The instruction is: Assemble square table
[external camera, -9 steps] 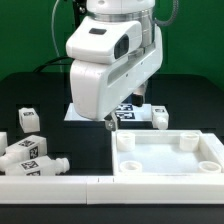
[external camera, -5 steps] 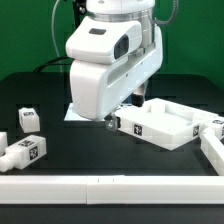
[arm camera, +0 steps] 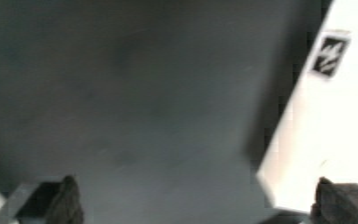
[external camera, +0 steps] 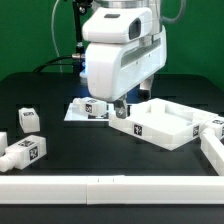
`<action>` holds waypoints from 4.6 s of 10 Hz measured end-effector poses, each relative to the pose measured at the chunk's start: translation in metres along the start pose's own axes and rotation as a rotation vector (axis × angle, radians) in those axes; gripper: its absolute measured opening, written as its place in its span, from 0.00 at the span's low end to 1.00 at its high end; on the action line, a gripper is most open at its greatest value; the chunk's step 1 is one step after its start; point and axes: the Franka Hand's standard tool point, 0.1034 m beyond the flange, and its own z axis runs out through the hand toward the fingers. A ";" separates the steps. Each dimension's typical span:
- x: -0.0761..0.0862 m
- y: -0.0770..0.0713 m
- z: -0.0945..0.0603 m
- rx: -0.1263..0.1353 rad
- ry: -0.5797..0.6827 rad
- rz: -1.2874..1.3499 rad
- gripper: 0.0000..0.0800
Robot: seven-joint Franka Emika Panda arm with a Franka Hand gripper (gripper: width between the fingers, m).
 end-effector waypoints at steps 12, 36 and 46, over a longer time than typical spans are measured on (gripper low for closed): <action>-0.014 -0.049 0.030 -0.090 0.057 0.083 0.81; -0.029 -0.015 0.001 0.004 -0.011 0.221 0.06; -0.026 0.022 -0.005 0.025 -0.036 0.566 0.06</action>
Offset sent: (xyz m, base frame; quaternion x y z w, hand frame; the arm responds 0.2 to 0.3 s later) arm 0.0000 0.0000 0.0000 0.0000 0.0000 0.0000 1.0000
